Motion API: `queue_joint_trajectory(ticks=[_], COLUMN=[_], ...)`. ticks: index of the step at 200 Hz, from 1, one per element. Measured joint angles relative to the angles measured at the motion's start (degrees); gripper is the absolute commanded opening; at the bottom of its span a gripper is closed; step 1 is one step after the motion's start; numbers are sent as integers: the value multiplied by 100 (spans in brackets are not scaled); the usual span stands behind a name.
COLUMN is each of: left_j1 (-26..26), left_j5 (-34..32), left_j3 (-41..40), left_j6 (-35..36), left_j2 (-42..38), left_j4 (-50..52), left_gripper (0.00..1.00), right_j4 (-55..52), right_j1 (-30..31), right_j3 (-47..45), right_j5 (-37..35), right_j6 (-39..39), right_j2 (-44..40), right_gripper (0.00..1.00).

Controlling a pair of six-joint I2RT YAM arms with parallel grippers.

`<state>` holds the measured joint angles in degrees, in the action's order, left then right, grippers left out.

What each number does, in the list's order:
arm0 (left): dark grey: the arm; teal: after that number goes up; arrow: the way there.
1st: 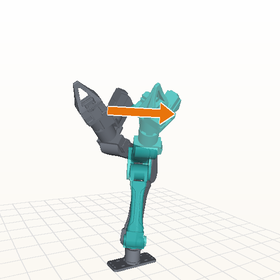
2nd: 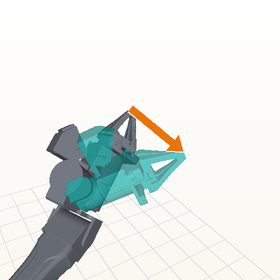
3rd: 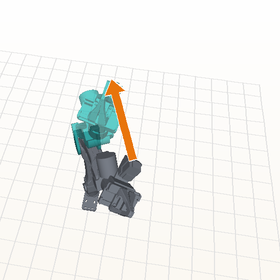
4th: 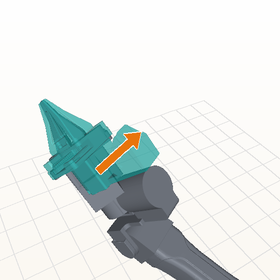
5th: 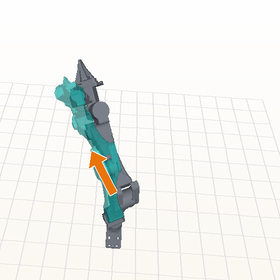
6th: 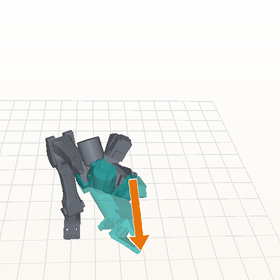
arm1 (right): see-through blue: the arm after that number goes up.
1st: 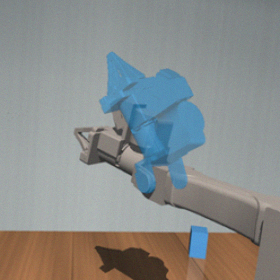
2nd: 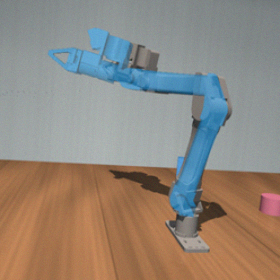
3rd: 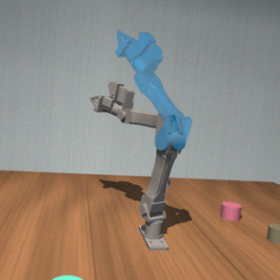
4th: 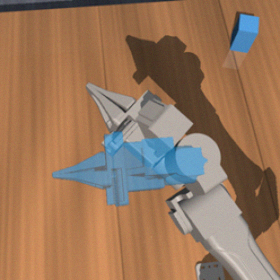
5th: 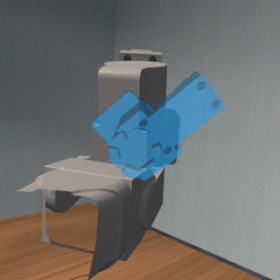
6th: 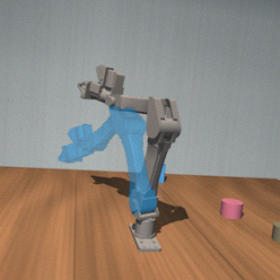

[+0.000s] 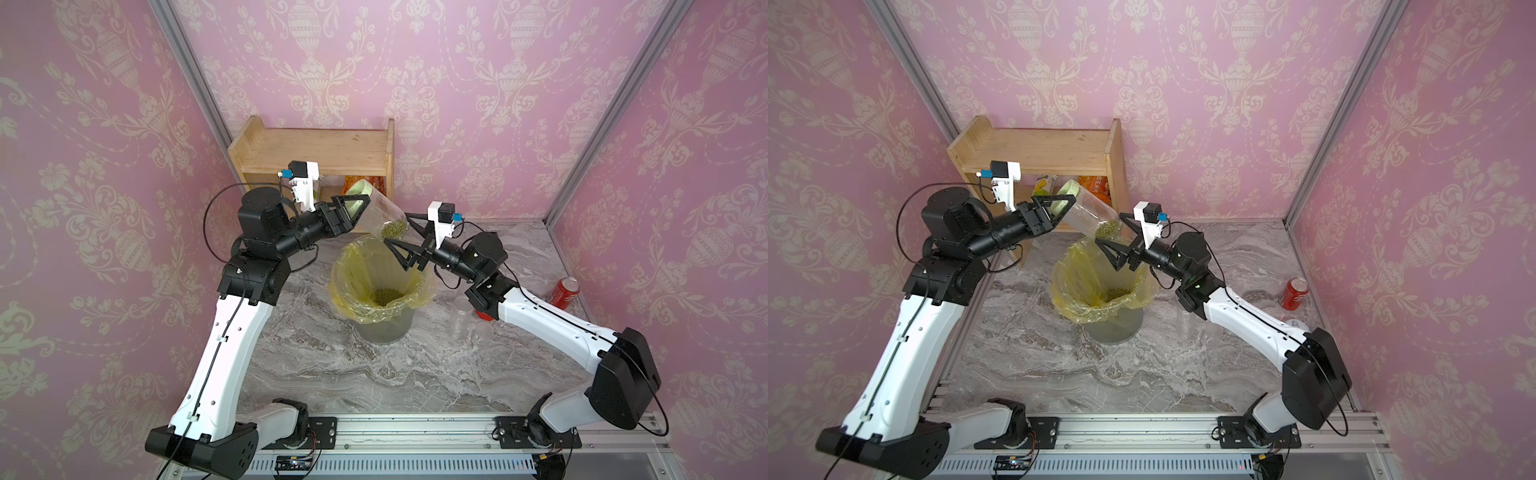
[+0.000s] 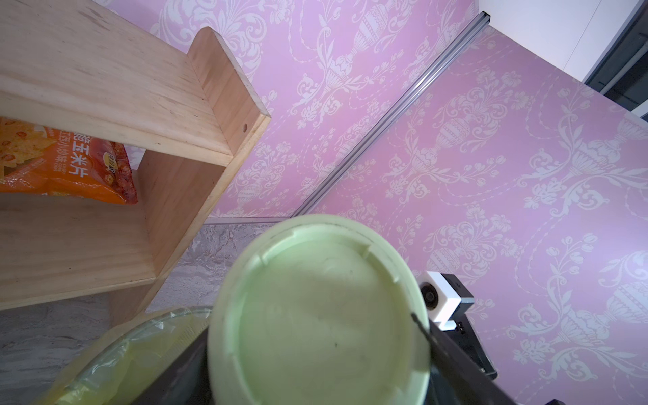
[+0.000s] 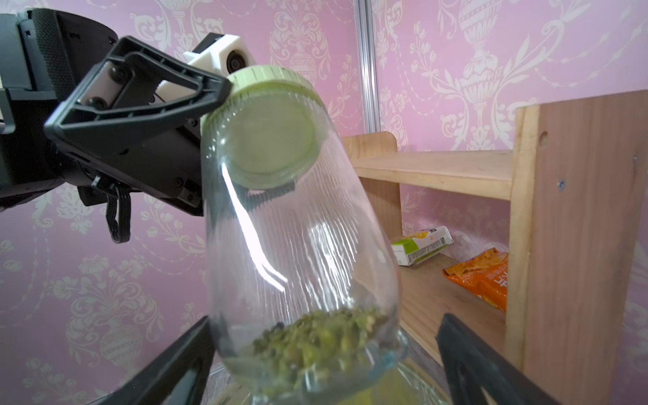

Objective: Empty moldy mung beans from jars
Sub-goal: Pick up the jar from the center of the board.

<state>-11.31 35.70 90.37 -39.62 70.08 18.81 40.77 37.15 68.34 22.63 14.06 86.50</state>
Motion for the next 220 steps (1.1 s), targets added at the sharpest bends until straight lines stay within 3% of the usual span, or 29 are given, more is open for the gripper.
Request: queue_joint_trajectory(ticks=[220], left_j1=[103], left_j5=[-7], left_j3=[-337], left_j6=[-595], left_j2=[96], left_j4=[-804], left_gripper=[14], right_j4=[520], right_j1=[90], right_j3=[1342], right_j5=[160], right_j6=[496], right_j2=[1156], right_gripper=[96])
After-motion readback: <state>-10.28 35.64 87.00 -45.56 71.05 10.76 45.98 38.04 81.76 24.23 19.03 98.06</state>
